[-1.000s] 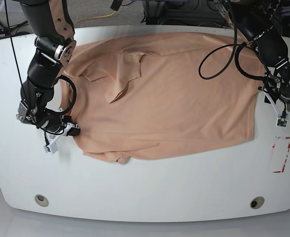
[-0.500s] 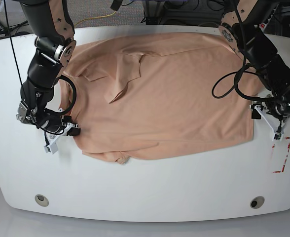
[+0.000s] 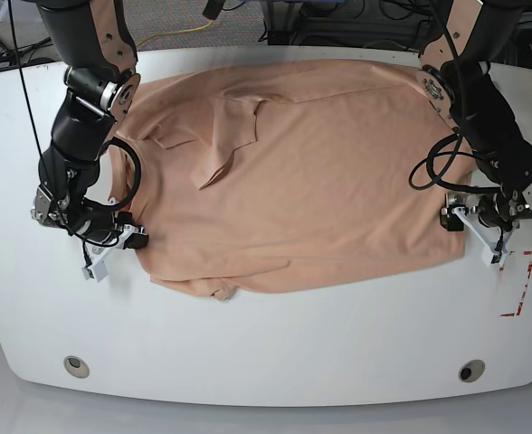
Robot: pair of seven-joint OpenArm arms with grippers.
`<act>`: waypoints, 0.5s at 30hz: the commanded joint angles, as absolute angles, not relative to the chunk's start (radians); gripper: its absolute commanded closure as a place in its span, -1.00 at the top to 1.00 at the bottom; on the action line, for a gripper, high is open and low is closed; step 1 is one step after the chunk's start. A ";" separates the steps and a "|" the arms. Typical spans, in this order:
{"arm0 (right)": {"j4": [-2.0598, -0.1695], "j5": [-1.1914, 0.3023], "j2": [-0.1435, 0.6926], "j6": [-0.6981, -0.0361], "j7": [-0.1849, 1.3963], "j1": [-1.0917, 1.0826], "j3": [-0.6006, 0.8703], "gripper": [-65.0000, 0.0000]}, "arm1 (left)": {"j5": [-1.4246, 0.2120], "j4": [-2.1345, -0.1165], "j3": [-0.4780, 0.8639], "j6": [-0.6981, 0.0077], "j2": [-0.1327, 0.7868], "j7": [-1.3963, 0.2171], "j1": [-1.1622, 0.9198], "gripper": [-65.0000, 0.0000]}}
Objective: Fold the T-shirt properly
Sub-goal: 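Move the left gripper to the opposite side edge and grasp it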
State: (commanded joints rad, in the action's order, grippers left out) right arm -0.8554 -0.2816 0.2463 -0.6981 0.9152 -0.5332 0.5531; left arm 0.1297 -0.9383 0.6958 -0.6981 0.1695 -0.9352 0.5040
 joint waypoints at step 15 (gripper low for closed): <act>-0.857 -0.282 0.248 -0.698 0.915 -0.539 0.553 -1.00 | 0.130 -0.875 0.697 -0.698 0.150 -0.909 0.533 -0.83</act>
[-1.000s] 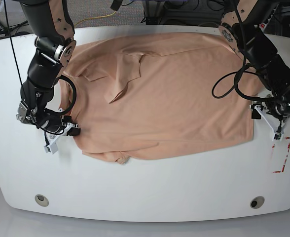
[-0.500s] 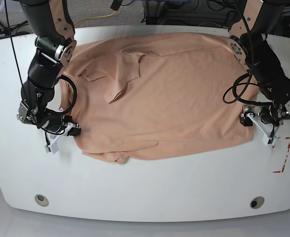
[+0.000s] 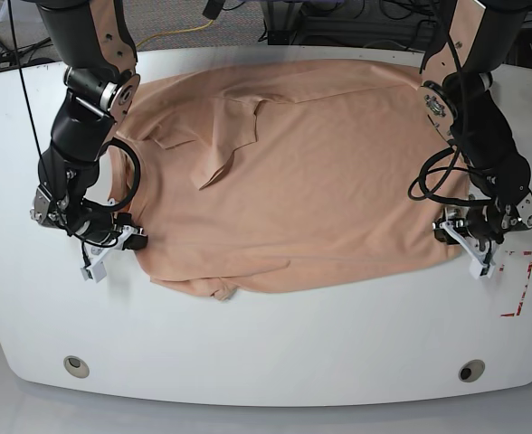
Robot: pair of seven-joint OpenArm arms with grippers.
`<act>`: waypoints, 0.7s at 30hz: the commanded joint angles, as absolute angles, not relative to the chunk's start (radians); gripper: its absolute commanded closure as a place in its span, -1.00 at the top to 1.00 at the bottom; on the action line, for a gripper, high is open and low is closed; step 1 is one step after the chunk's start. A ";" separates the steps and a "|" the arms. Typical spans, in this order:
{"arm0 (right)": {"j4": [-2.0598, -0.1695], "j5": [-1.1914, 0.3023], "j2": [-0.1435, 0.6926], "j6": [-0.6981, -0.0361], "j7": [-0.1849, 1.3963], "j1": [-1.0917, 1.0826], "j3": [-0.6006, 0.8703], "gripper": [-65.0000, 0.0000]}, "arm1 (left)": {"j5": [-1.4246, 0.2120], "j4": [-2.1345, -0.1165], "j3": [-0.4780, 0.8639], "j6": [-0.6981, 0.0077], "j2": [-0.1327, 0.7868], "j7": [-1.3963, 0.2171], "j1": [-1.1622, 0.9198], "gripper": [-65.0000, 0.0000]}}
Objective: Fold the T-shirt properly
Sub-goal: 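Move the left gripper to the opposite side edge and grasp it, then drag the shirt edges with both grippers to straighten the shirt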
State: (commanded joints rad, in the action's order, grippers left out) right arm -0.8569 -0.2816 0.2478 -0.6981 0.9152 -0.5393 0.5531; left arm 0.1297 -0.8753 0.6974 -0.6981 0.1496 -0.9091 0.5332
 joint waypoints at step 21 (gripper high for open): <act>-0.993 -0.280 0.257 -0.698 0.987 -0.538 0.550 -1.00 | 0.131 -1.271 0.605 -0.698 0.101 -0.951 0.441 -0.93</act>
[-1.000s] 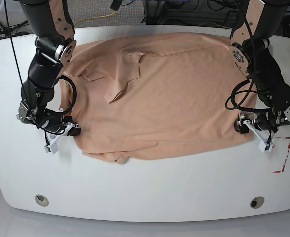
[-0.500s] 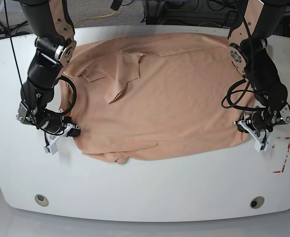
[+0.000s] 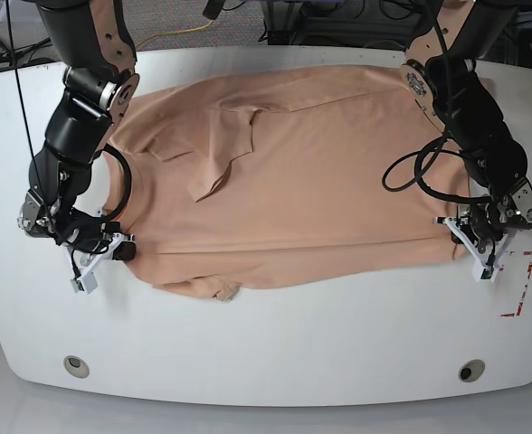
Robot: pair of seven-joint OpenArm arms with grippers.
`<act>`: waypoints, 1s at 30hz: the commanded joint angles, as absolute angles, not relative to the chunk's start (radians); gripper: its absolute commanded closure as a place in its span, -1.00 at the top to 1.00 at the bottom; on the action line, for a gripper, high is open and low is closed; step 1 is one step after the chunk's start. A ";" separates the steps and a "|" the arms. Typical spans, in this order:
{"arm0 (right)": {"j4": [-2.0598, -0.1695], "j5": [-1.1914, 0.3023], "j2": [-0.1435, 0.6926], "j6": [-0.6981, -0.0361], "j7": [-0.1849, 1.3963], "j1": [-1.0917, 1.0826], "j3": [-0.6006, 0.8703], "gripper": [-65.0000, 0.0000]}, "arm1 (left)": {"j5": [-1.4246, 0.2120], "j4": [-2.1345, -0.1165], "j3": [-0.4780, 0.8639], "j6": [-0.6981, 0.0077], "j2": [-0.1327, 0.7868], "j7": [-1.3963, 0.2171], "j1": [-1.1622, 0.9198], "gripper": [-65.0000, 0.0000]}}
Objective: Fold the T-shirt properly
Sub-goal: 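Drag the shirt edges with both grippers to straighten the shirt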
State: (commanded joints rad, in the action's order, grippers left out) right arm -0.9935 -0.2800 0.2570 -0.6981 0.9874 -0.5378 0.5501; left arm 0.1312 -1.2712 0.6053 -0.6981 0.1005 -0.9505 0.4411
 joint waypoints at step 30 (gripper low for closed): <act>-0.992 -0.288 0.294 -0.698 0.986 -0.608 0.409 -1.00 | -0.076 -1.336 0.602 -0.698 0.113 -1.093 0.375 0.35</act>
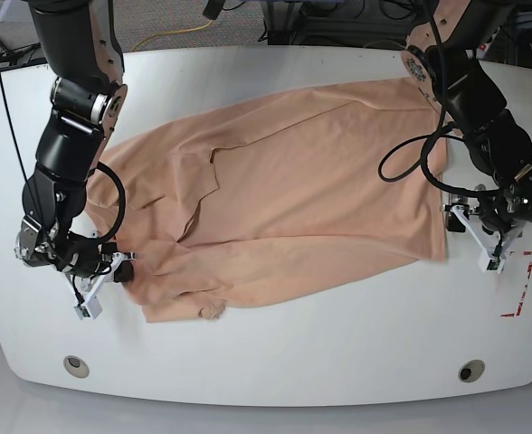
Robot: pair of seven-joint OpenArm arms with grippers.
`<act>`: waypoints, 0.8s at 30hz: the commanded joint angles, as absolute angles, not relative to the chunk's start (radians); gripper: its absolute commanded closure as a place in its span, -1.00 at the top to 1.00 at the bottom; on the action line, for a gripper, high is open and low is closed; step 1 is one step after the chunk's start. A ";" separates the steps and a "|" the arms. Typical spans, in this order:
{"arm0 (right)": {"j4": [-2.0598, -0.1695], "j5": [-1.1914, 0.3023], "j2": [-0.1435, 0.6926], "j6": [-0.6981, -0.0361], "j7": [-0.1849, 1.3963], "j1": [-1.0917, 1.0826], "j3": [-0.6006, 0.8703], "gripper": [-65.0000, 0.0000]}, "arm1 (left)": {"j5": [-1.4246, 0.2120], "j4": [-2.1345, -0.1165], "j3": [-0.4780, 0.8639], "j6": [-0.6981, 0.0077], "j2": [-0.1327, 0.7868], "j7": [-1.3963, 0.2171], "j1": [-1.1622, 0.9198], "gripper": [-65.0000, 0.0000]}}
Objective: Fold the T-shirt properly
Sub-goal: 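Drag the shirt edges with both grippers to straighten the shirt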
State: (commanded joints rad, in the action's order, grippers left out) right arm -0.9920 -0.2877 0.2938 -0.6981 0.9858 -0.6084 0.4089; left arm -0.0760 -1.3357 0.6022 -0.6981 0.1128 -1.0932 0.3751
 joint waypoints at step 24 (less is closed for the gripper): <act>-0.992 -0.289 0.294 -0.698 0.986 -0.602 0.409 -1.00 | -0.186 -0.946 0.627 -0.698 0.119 -0.993 0.444 0.35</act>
